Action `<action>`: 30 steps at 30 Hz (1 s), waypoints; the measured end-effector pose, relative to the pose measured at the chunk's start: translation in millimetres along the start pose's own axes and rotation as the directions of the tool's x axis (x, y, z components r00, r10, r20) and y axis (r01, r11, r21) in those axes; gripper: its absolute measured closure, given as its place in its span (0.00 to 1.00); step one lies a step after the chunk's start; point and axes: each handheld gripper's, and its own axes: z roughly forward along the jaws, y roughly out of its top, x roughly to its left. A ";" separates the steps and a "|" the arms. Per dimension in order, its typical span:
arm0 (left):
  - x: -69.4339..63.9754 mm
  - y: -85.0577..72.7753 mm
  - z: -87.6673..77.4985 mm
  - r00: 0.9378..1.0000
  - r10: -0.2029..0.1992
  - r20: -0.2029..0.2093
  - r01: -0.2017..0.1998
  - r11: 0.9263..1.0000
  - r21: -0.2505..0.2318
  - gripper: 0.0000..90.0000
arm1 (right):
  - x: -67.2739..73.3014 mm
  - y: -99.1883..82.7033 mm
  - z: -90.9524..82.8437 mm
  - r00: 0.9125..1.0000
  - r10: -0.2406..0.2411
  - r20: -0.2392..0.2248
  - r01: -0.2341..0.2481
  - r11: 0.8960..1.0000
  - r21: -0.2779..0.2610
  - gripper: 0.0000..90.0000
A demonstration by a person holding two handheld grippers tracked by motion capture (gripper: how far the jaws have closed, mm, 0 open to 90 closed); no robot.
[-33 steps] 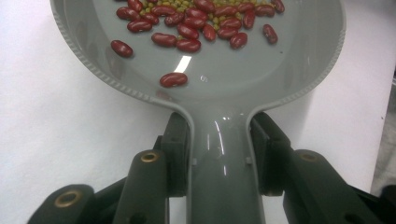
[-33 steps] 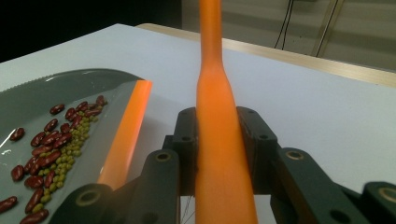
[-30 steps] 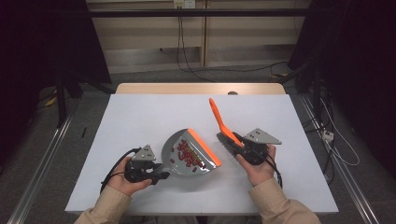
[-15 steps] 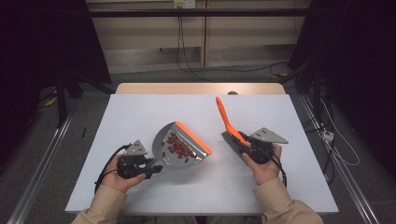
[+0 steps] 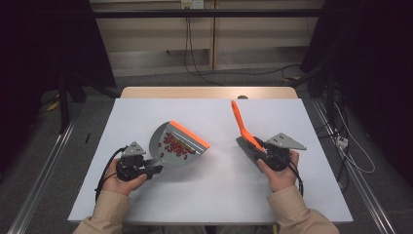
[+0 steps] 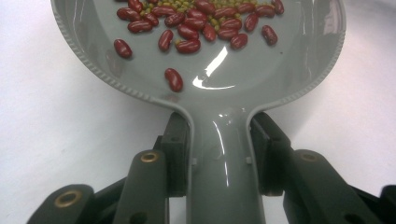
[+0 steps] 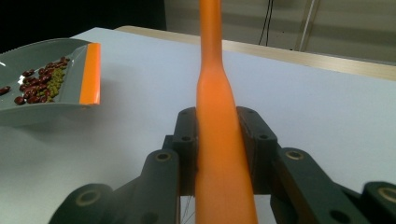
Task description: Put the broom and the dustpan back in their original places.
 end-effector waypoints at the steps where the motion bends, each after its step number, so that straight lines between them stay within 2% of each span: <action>1: 0.8 -0.7 0.1 1.000 -0.009 -0.007 0.009 1.000 -0.002 0.70 | -0.9 -0.4 0.0 1.000 0.002 0.003 -0.002 1.000 0.001 0.79; 4: 4.3 -2.4 -0.4 0.999 -0.019 -0.027 0.020 1.000 0.005 0.70 | -2.8 -1.4 0.0 1.000 0.001 0.008 -0.002 1.000 0.006 0.79; 7: 9.3 -5.6 0.5 0.997 -0.050 -0.057 0.050 0.999 0.002 0.70 | -4.3 -2.0 -0.4 1.000 -0.001 0.010 0.001 1.000 0.009 0.79; 11: 16.3 -9.0 0.6 0.994 -0.078 -0.074 0.079 0.997 0.011 0.70 | -6.4 -2.6 -1.8 1.000 -0.006 0.015 0.006 1.000 0.013 0.79; 16: 22.8 -12.0 -0.1 0.987 -0.113 -0.114 0.113 0.994 -0.005 0.70 | -9.5 -3.5 -3.7 1.000 -0.005 0.025 0.005 1.000 0.016 0.79; 23: 29.9 -15.0 1.6 0.976 -0.164 -0.144 0.164 0.986 -0.013 0.70 | -16.1 -5.0 -7.2 0.999 -0.009 0.039 0.008 1.000 0.019 0.79; 24: 31.2 -15.0 1.0 0.976 -0.167 -0.142 0.169 0.986 0.000 0.70 | -16.4 -5.2 -7.5 0.999 -0.009 0.041 0.008 1.000 0.019 0.79; 26: 32.2 -15.7 2.2 0.971 -0.177 -0.159 0.177 0.984 -0.010 0.70 | -17.6 -5.7 -8.1 0.999 -0.007 0.043 0.006 1.000 0.020 0.79; 27: 33.5 -15.6 1.6 0.972 -0.175 -0.155 0.178 0.984 0.002 0.70 | -18.2 -6.0 -8.2 0.999 -0.009 0.044 0.008 1.000 0.020 0.79; 30: 35.9 -16.6 2.5 0.968 -0.189 -0.168 0.191 0.982 -0.002 0.70 | -19.7 -6.3 -8.9 0.999 -0.006 0.046 0.005 1.000 0.020 0.79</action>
